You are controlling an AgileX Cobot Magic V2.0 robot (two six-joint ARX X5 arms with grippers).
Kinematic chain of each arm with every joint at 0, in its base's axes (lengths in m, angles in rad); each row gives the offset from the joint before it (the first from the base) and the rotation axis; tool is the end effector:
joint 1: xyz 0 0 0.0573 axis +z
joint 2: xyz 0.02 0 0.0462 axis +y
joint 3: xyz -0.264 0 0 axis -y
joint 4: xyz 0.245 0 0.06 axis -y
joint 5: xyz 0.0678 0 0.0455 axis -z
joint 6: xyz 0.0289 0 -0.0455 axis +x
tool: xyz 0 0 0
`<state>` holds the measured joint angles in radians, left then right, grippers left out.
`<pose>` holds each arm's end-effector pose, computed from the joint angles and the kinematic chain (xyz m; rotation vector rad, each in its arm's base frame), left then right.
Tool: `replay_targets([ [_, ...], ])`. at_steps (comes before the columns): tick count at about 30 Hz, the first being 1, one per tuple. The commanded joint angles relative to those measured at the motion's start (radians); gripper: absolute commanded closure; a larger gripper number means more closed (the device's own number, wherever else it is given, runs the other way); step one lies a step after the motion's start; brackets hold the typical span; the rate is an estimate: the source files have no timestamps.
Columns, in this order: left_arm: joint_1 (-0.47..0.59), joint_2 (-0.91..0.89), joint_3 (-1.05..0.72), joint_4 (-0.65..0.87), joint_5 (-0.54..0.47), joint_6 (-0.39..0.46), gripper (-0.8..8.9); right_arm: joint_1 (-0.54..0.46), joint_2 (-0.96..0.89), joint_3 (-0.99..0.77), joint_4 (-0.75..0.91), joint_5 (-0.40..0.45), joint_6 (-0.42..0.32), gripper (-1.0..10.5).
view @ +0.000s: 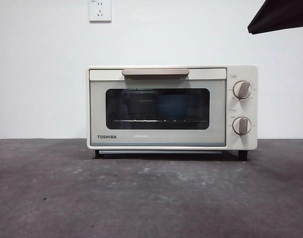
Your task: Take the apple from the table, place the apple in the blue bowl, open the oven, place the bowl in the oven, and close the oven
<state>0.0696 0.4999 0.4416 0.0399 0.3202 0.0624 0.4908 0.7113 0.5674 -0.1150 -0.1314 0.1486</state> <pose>0.1319 0.0001 0.2739 0.0585 0.0103 -0.2511 0.1431 0.0808 0.2754 0.0960 0.3042 0.5979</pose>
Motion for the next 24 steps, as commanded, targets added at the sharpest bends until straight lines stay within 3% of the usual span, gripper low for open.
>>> replay_targets([
  [1, 0.012, -0.082, -0.098, 0.014, -0.053, 0.012, 8.06, 0.007, 0.005, 0.01, 0.011, 0.001, 0.0, 9.4],
  [11, 0.017, -0.333, -0.36, 0.003, -0.07, -0.004, 8.06, 0.007, 0.005, 0.01, 0.011, 0.001, 0.0, 9.4],
  [24, 0.017, -0.497, -0.435, -0.168, -0.07, -0.026, 8.06, 0.007, 0.005, 0.01, 0.01, 0.001, 0.0, 9.4],
])
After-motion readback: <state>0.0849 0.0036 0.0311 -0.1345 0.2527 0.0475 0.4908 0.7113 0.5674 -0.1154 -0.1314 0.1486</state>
